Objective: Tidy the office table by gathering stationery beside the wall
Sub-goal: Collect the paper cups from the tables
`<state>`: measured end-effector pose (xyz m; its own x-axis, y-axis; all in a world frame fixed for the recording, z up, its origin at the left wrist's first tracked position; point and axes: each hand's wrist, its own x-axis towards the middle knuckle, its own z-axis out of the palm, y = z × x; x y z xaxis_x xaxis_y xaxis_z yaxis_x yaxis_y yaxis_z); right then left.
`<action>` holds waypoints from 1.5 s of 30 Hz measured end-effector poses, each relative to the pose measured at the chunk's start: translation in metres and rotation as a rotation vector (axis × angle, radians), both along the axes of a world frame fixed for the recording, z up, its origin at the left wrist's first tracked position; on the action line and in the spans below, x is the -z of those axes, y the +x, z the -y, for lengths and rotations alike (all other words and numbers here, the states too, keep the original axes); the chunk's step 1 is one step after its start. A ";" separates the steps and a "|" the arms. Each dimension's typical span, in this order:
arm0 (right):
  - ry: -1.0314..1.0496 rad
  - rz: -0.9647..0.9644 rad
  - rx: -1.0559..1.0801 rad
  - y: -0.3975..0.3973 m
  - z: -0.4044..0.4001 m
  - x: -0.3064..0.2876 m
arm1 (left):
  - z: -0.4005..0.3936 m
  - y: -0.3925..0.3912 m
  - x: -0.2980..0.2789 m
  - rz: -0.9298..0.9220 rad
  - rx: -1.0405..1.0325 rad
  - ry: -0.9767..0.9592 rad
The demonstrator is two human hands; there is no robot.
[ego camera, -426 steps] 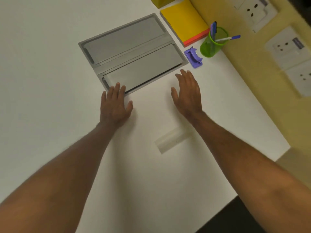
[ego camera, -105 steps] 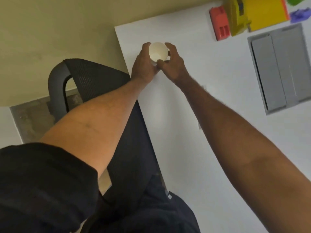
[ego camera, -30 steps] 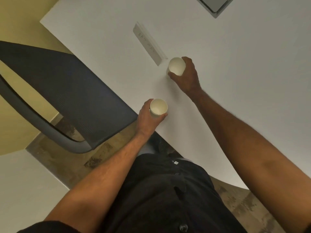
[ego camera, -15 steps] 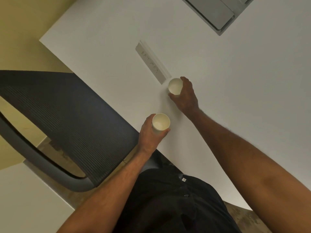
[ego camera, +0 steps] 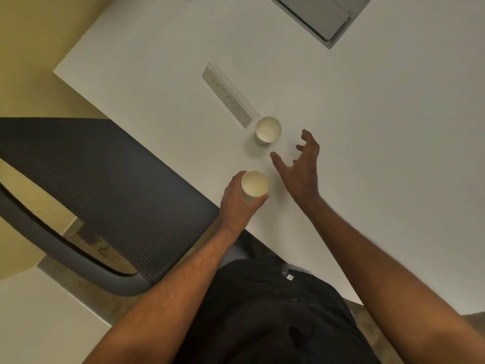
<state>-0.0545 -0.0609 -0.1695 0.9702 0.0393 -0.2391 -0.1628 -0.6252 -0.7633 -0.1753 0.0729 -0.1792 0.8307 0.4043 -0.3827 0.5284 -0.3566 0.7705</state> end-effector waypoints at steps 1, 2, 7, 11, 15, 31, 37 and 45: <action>0.019 0.023 0.027 -0.012 0.005 -0.003 | 0.002 -0.002 -0.001 0.005 0.014 0.007; 0.037 0.034 0.045 -0.023 0.009 -0.006 | 0.004 -0.004 -0.001 0.014 0.028 0.011; 0.092 -0.127 -0.061 -0.074 0.026 -0.019 | 0.021 -0.013 -0.014 0.032 0.076 -0.021; 0.120 -0.256 -0.165 -0.102 0.046 -0.031 | 0.046 -0.023 -0.029 0.039 0.182 0.003; 0.131 -0.272 -0.125 -0.126 0.083 -0.039 | 0.083 -0.034 -0.042 0.137 0.279 0.079; 0.192 -0.106 0.283 -0.298 0.333 -0.072 | 0.301 -0.165 -0.070 0.292 0.712 0.072; 0.189 -0.032 0.604 -0.373 0.442 -0.093 | 0.403 -0.198 -0.084 0.282 0.974 0.021; 0.180 0.002 0.942 -0.456 0.561 -0.099 | 0.530 -0.219 -0.095 0.261 1.257 -0.074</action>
<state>-0.5105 -0.6222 -0.0705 0.6225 -0.7211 -0.3041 -0.5372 -0.1112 -0.8361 -0.3946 -0.4568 -0.0845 0.6769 -0.7228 -0.1395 -0.3071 -0.4495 0.8388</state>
